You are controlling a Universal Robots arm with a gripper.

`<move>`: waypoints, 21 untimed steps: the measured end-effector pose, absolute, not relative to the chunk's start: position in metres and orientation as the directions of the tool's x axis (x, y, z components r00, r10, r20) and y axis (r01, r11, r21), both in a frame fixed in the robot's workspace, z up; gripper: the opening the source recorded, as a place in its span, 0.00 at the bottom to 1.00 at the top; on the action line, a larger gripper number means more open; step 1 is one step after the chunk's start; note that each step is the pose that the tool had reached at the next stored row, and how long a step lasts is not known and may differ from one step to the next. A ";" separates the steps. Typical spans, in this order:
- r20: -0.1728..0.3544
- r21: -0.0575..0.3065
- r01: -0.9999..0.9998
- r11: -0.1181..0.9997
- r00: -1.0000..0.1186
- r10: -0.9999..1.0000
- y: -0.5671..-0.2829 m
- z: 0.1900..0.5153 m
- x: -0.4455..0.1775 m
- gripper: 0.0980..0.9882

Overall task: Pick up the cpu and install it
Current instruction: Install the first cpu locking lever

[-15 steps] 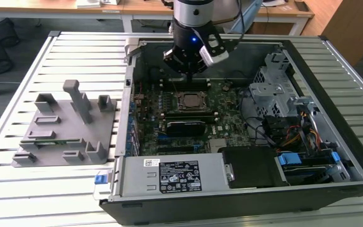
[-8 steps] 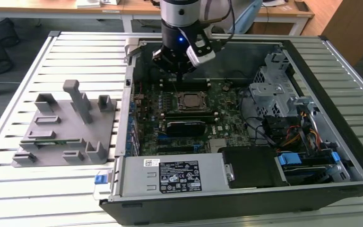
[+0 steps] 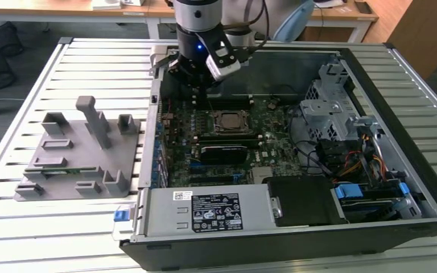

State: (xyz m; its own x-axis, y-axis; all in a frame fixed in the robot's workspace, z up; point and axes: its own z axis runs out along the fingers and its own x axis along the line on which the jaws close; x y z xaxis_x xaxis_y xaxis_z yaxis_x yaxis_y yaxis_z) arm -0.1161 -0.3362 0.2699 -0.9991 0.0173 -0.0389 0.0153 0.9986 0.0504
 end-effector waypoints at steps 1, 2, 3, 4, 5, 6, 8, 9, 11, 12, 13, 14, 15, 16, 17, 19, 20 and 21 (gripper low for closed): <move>-0.039 0.050 0.015 0.999 -0.999 0.017 -0.334 0.269 -0.117 0.02; -0.039 0.050 0.015 0.999 -0.999 0.017 -0.332 0.269 -0.118 0.02; -0.039 0.050 0.015 0.999 -0.999 0.017 -0.329 0.268 -0.118 0.02; -0.039 0.050 0.015 0.999 -0.999 0.017 -0.328 0.267 -0.119 0.02; -0.039 0.050 0.015 0.999 -0.999 0.017 -0.326 0.266 -0.119 0.02; -0.039 0.050 0.015 0.999 -0.999 0.017 -0.325 0.264 -0.119 0.02; -0.039 0.050 0.015 0.999 -0.999 0.017 -0.322 0.262 -0.119 0.02; -0.039 0.050 0.015 0.999 -0.999 0.017 -0.320 0.261 -0.119 0.02; -0.039 0.050 0.015 0.999 -0.999 0.017 -0.317 0.259 -0.119 0.02; -0.039 0.050 0.015 0.999 -0.999 0.017 -0.316 0.259 -0.119 0.02; -0.039 0.050 0.015 0.999 -0.999 0.017 -0.316 0.259 -0.119 0.02; -0.039 0.050 0.015 0.999 -0.999 0.017 -0.315 0.259 -0.119 0.02; -0.039 0.050 0.015 0.999 -0.999 0.017 -0.314 0.258 -0.119 0.02; -0.039 0.050 0.015 0.999 -0.999 0.017 -0.312 0.258 -0.119 0.02; -0.039 0.050 0.015 0.999 -0.999 0.017 -0.310 0.258 -0.119 0.02; -0.038 0.050 0.015 0.999 -0.999 0.017 -0.307 0.258 -0.117 0.02; -0.037 0.050 0.015 0.999 -0.999 0.017 -0.307 0.258 -0.115 0.02; -0.036 0.050 0.015 0.999 -0.999 0.017 -0.307 0.258 -0.111 0.02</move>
State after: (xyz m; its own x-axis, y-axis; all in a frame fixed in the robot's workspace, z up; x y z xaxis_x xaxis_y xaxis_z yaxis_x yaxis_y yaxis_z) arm -0.1115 -0.3065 0.2576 -0.9992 0.0170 -0.0361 0.0152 0.9986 0.0501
